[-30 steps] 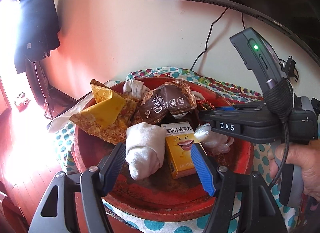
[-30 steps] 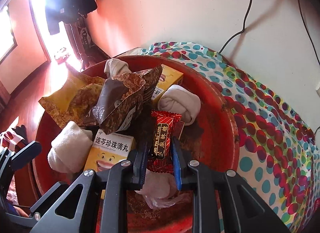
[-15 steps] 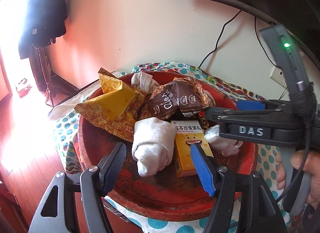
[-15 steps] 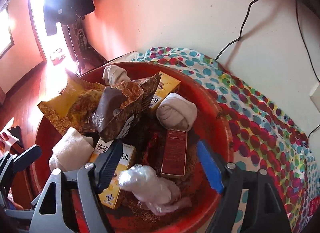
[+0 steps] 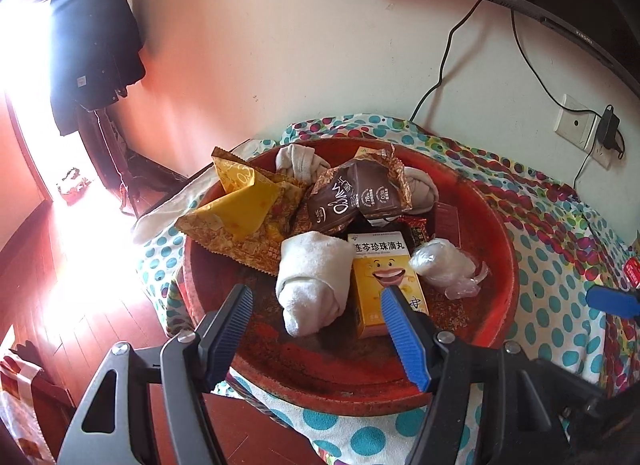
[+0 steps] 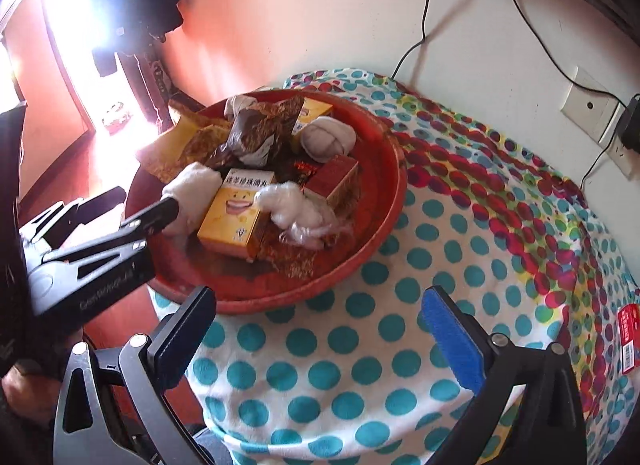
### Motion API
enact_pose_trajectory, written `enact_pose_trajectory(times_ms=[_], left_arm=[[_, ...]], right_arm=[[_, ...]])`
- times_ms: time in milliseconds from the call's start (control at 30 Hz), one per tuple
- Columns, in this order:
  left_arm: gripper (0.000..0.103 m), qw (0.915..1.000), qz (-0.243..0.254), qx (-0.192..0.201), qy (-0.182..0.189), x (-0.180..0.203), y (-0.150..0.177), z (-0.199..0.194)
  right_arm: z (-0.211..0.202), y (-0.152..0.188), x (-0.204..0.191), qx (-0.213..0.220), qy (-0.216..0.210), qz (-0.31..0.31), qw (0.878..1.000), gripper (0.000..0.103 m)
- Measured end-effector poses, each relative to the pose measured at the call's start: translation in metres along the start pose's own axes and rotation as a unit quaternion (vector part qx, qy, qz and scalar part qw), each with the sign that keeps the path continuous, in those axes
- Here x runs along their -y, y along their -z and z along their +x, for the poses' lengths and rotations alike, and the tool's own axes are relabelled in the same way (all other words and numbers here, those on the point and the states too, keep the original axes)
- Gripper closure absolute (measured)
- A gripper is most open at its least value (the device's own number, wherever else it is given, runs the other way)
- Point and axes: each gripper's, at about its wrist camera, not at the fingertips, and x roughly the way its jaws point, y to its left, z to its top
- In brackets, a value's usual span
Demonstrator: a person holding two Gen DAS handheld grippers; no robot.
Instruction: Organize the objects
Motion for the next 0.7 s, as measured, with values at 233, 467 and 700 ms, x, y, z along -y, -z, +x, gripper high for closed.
enact_pose_trajectory(times_ms=[233,467,700], left_arm=[[0.033,0.9996,0.007,-0.024,0.015,0.008,-0.009,-0.007],[0.032,0.998,0.001,-0.028,0.057,0.011,-0.009,-0.011],[0.032,0.9972,0.001,-0.035,0.066,0.012,-0.006,-0.011]], right_arm=[[0.026,-0.004,-0.035,-0.026,-0.025,-0.003,0.999,0.001],[0.028,-0.002,-0.049,-0.036,-0.032,-0.01,0.999,0.001],[0.042,-0.006,-0.069,-0.043,-0.031,-0.01,0.999,0.001]])
